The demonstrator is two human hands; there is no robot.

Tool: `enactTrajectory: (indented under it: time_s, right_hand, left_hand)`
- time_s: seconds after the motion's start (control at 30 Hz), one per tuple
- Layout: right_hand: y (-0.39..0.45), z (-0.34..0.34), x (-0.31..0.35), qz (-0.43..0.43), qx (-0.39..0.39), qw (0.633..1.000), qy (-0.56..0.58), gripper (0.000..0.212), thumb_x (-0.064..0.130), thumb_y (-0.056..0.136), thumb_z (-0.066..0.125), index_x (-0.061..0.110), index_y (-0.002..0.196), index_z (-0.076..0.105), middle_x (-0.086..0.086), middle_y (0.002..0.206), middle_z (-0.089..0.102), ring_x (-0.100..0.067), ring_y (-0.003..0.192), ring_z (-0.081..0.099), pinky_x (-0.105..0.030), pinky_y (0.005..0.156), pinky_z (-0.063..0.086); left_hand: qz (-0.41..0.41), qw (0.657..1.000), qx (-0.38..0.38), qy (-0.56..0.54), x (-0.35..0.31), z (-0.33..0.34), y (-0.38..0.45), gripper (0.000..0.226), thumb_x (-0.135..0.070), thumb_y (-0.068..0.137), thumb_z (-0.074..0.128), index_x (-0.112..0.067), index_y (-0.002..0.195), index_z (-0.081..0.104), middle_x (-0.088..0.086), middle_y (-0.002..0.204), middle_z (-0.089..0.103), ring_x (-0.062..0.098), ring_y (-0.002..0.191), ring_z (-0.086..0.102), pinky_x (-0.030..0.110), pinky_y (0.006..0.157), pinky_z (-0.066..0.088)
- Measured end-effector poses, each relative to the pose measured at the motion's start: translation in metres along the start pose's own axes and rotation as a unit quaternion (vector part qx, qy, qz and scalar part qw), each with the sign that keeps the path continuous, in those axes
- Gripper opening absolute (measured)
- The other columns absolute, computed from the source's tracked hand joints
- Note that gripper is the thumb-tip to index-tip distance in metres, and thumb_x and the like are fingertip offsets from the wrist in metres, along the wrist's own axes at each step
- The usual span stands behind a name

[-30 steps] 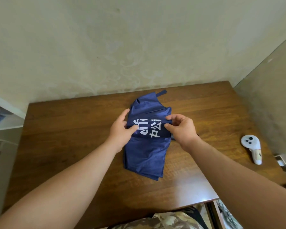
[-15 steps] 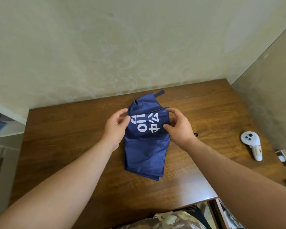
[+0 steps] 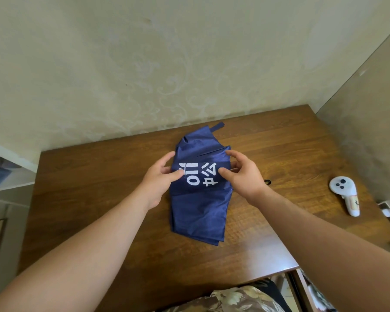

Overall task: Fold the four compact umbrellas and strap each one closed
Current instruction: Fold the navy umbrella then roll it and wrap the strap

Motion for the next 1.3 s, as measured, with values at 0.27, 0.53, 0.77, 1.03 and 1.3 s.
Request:
enactTrajectory:
  time_s: [0.27, 0.53, 0.77, 1.03, 1.3]
  right_hand:
    - [-0.001, -0.008, 0.001, -0.005, -0.036, 0.994, -0.101, 0.043, 0.027, 0.094, 0.077, 0.028, 0.135, 0.064, 0.005, 0.112, 0.072, -0.007, 0.103, 0.067, -0.021, 0.080, 0.058]
    - [-0.018, -0.010, 0.007, -0.048, -0.019, 0.975, -0.217, 0.015, 0.028, 0.088, 0.081, 0.032, 0.098, 0.071, 0.014, 0.091, 0.070, -0.009, 0.091, 0.067, -0.029, 0.083, 0.056]
    - [-0.036, -0.008, -0.001, -0.087, -0.038, 0.972, -0.217, 0.003, 0.026, 0.096, 0.074, 0.025, 0.096, 0.077, 0.012, 0.088, 0.073, -0.012, 0.090, 0.067, -0.035, 0.084, 0.056]
    - [-0.045, -0.009, -0.007, -0.105, -0.072, 0.955, -0.267, 0.031, 0.044, 0.101, 0.061, 0.020, 0.113, 0.075, 0.007, 0.097, 0.049, -0.023, 0.105, 0.045, -0.035, 0.093, 0.041]
    - [-0.055, 0.041, 0.011, -0.216, 0.024, 0.824, -0.523, 0.089, 0.072, 0.058, 0.085, 0.033, 0.134, 0.059, 0.001, 0.126, 0.053, -0.030, 0.119, 0.045, -0.053, 0.092, 0.044]
  left_hand:
    - [0.047, 0.993, -0.047, 0.096, -0.004, -0.011, -0.001, 0.044, -0.005, 0.096, 0.074, -0.040, 0.122, 0.068, -0.002, 0.106, 0.079, 0.011, 0.100, 0.075, 0.031, 0.092, 0.060]
    - [0.075, 0.975, 0.001, 0.208, -0.001, -0.013, -0.009, 0.050, -0.002, 0.086, 0.083, -0.039, 0.118, 0.072, -0.002, 0.097, 0.075, 0.007, 0.087, 0.068, 0.019, 0.081, 0.052]
    - [0.106, 0.950, -0.021, 0.293, 0.007, -0.021, -0.013, 0.026, -0.020, 0.084, 0.088, -0.041, 0.094, 0.076, -0.008, 0.085, 0.072, 0.005, 0.074, 0.062, 0.025, 0.075, 0.053]
    - [0.143, 0.931, -0.027, 0.334, 0.002, -0.017, -0.024, 0.017, -0.024, 0.085, 0.087, -0.037, 0.085, 0.077, -0.013, 0.097, 0.069, 0.006, 0.088, 0.065, 0.024, 0.079, 0.052]
    - [0.202, 0.895, -0.023, 0.397, 0.000, -0.017, -0.033, 0.020, -0.026, 0.087, 0.085, -0.042, 0.088, 0.073, -0.020, 0.105, 0.064, 0.004, 0.098, 0.062, 0.028, 0.089, 0.051]
Point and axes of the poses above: each hand's wrist, its own y-axis towards the middle knuckle, its own z-axis out of the palm, x = y × z, the point moved 8 cm from there along y, towards the middle knuckle
